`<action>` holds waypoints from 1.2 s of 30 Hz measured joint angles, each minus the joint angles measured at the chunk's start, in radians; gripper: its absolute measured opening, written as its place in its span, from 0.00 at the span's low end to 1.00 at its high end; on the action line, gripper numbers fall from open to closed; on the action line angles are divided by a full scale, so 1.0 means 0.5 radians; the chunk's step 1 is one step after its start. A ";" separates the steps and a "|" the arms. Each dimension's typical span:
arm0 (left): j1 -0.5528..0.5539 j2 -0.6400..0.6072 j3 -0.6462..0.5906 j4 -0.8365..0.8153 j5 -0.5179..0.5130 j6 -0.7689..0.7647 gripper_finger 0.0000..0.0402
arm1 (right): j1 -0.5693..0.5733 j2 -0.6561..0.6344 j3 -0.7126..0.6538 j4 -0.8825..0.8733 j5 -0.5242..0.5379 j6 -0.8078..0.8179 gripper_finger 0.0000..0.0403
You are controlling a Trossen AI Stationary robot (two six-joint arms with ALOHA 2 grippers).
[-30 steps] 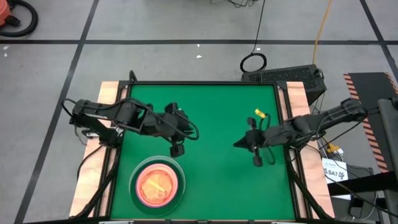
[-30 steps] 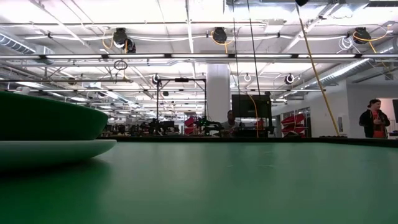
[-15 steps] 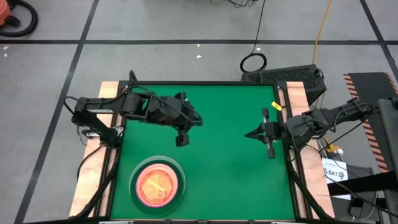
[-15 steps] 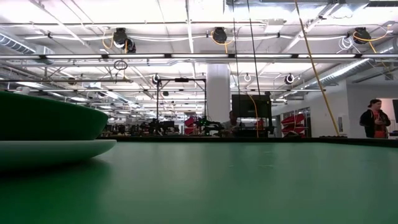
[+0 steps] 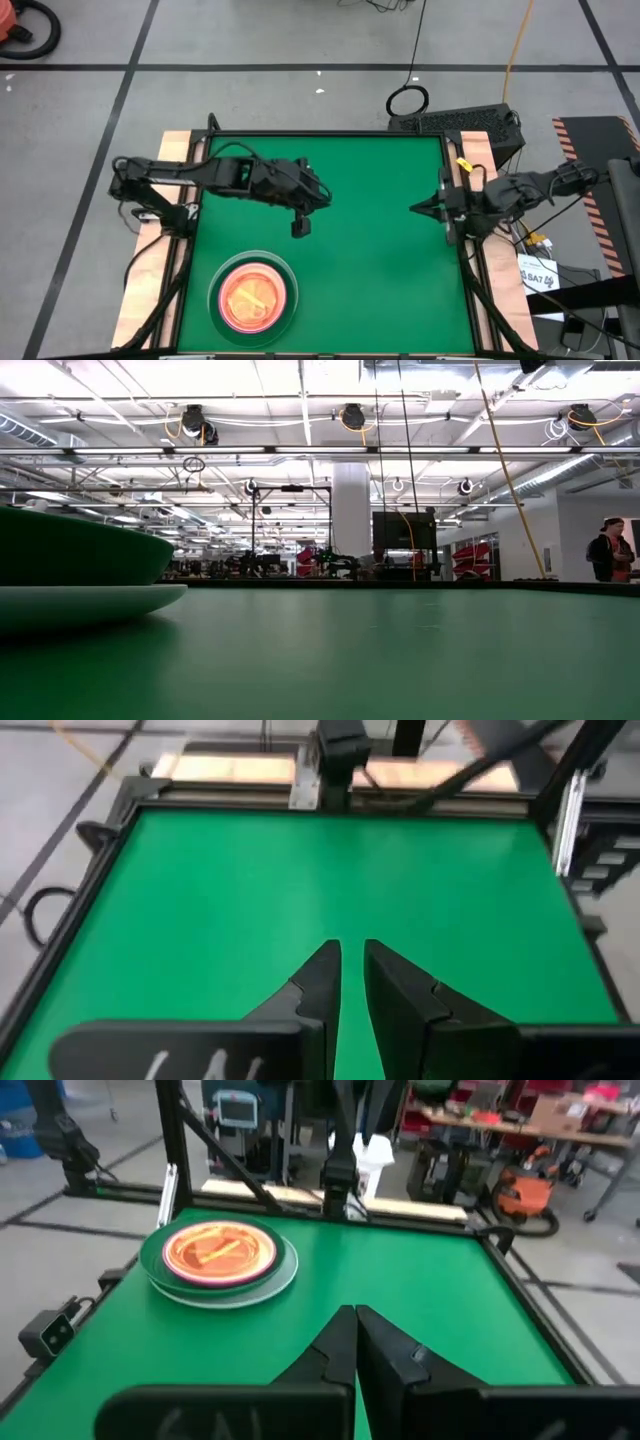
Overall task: Stack plastic plates
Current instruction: Return to Home Position
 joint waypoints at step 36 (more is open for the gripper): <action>-0.096 -1.525 -2.311 1.400 -0.283 -0.219 0.14 | -0.003 -0.574 -1.273 1.043 -0.116 -0.169 0.00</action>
